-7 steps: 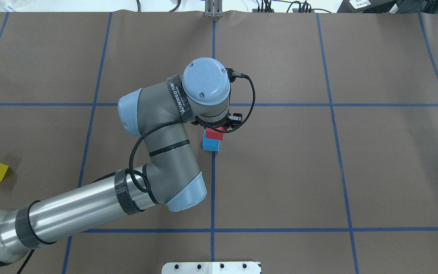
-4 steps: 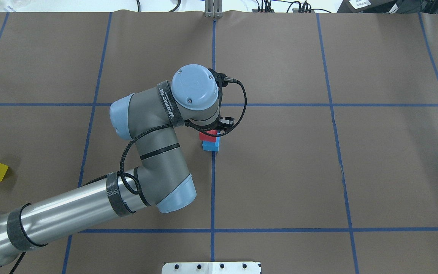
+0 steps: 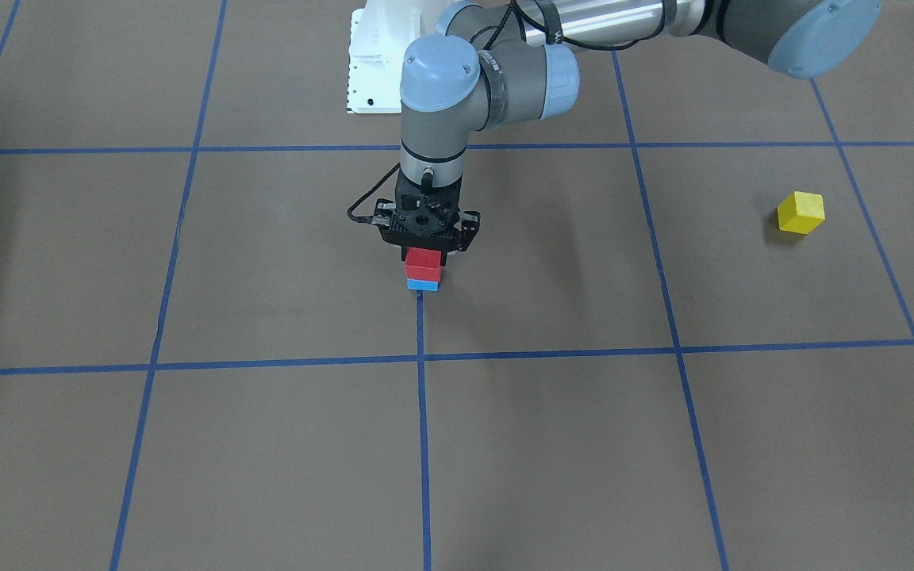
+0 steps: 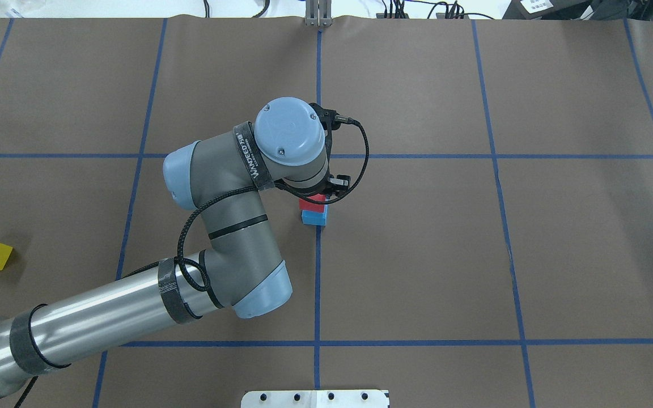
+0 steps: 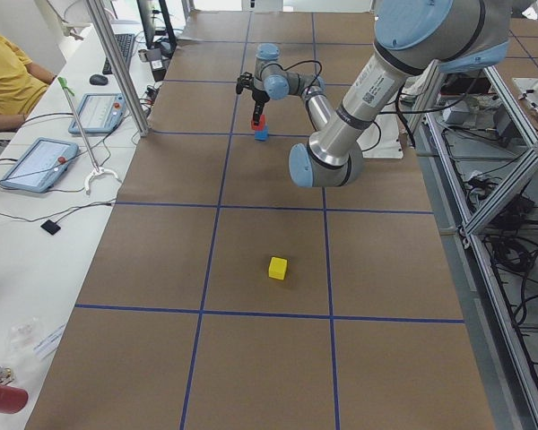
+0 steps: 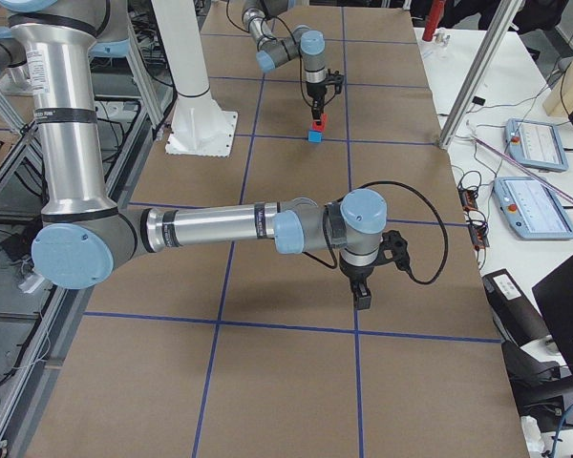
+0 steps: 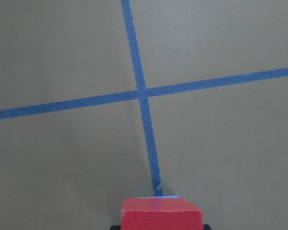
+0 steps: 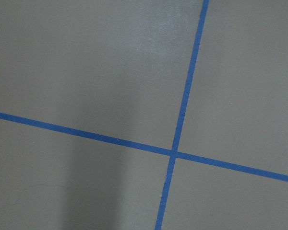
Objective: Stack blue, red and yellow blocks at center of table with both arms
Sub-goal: 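Lower the red block onto the blue cube and open the left gripper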
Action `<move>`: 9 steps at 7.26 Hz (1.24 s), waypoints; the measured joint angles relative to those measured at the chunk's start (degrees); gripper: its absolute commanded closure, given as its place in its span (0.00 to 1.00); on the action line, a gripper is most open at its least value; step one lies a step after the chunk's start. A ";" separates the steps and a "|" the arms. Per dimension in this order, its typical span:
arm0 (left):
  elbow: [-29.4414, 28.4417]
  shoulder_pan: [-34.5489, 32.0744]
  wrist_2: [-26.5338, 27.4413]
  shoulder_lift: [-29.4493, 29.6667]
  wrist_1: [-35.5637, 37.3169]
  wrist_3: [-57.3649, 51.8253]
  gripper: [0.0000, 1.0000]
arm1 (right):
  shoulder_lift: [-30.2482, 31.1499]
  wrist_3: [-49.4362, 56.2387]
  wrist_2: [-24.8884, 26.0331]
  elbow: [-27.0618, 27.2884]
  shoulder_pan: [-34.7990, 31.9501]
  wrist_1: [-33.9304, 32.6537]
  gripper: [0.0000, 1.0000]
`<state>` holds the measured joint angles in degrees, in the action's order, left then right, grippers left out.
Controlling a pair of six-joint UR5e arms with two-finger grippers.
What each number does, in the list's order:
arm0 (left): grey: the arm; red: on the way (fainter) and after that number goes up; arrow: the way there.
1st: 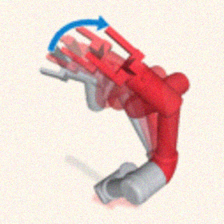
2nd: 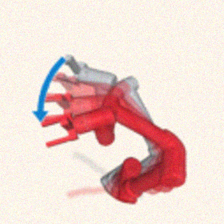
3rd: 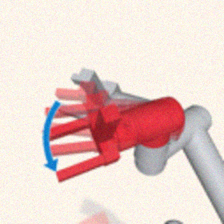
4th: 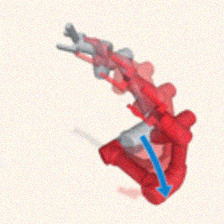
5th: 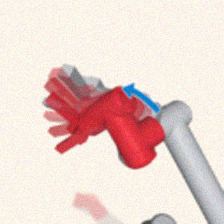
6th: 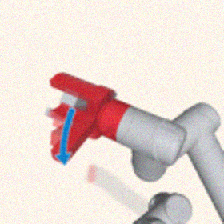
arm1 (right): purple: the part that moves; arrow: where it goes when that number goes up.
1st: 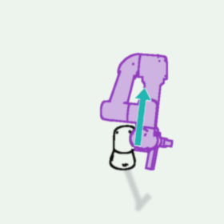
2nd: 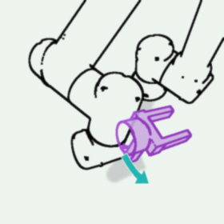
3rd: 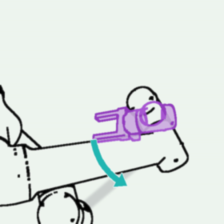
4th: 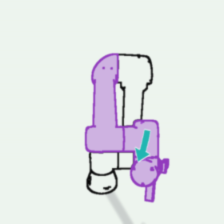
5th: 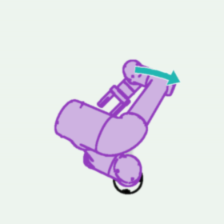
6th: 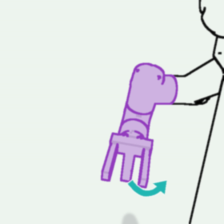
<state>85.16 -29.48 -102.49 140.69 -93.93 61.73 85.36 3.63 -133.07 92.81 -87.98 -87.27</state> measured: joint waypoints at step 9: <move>0.46 0.66 -0.08 -0.17 0.12 0.05 0.52 | 0.06 -0.01 0.00 0.00 0.00 0.00 0.00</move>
<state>85.62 -28.82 -102.57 140.51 -93.81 61.79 85.42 3.62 -133.07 92.81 -87.98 -87.28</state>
